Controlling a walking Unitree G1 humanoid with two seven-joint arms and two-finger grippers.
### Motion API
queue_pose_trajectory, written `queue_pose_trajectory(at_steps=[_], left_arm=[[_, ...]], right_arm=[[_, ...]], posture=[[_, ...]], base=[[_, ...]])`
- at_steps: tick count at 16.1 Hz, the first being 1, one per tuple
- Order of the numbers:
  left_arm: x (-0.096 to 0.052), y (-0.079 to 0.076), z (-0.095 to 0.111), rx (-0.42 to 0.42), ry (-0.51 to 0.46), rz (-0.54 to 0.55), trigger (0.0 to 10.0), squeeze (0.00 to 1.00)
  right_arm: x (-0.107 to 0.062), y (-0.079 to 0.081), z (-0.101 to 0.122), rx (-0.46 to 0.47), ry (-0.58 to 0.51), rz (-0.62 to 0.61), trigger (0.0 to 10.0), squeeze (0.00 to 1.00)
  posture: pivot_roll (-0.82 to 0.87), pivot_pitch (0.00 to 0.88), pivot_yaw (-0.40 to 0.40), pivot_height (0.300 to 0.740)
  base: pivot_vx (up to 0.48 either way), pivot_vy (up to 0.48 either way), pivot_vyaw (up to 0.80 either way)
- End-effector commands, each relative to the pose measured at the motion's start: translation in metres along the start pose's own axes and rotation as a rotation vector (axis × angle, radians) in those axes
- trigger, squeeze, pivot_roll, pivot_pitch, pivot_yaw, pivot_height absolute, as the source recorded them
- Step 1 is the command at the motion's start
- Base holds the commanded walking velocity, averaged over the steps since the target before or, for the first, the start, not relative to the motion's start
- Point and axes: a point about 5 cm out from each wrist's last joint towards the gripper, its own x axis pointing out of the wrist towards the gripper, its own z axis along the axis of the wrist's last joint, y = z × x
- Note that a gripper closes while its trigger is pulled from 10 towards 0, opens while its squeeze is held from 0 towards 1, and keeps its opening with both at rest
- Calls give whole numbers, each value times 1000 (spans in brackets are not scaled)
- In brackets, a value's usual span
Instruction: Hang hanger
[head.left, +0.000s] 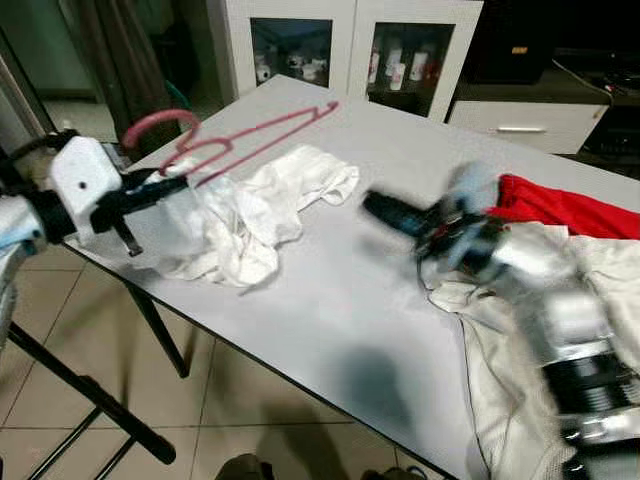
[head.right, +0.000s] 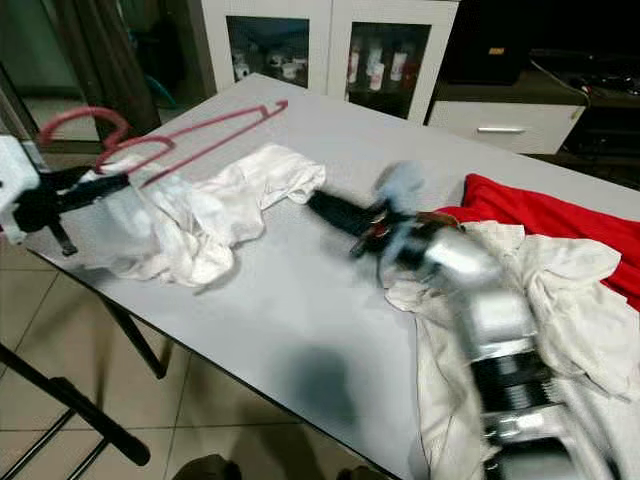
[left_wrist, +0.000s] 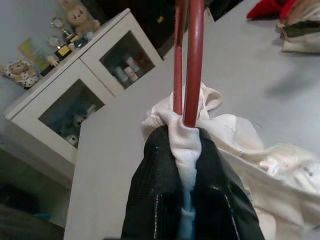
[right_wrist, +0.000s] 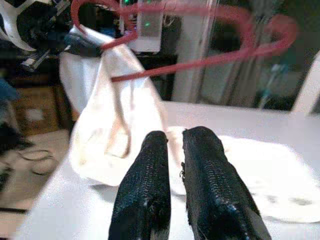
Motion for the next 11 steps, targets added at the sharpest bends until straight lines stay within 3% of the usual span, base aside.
queue_pose_trajectory(at_steps=[1, 2, 3, 4, 6, 9, 11], left_arm=[[0, -5, 1, -21, -21, 21, 0, 0], [1, -7, 0, -26, -25, 24, 0, 0], [2, -9, 1, -45, -45, 38, 0, 0], [3, -10, 2, -56, -60, 50, 0, 0], [6, -12, 4, -65, -81, 61, 0, 0], [8, -16, 6, -66, -82, 62, 0, 0], [8, -19, 8, -62, -80, 56, 0, 0]], right_arm=[[17, 14, -4, 24, 25, 51, 10000, 0], [22, 19, -6, 31, 29, 73, 10000, 122], [35, 29, -13, 46, 49, 114, 10000, 443], [50, 37, -19, 65, 65, 134, 10000, 631], [74, 45, -28, 91, 108, 149, 10000, 573], [87, 48, -31, 113, 132, 126, 10000, 545], [99, 46, -41, 69, 191, 46, 10000, 553]], posture=[[63, 0, -4, 740], [63, 0, -4, 740], [65, 0, -7, 740], [69, 0, -10, 740], [75, 0, -16, 740], [86, 0, -24, 740], [89, 0, -25, 740]], base=[[0, 0, 0], [0, 0, 0], [0, 0, 0], [0, 0, 0], [0, 0, 0], [0, 0, 0], [0, 0, 0]])
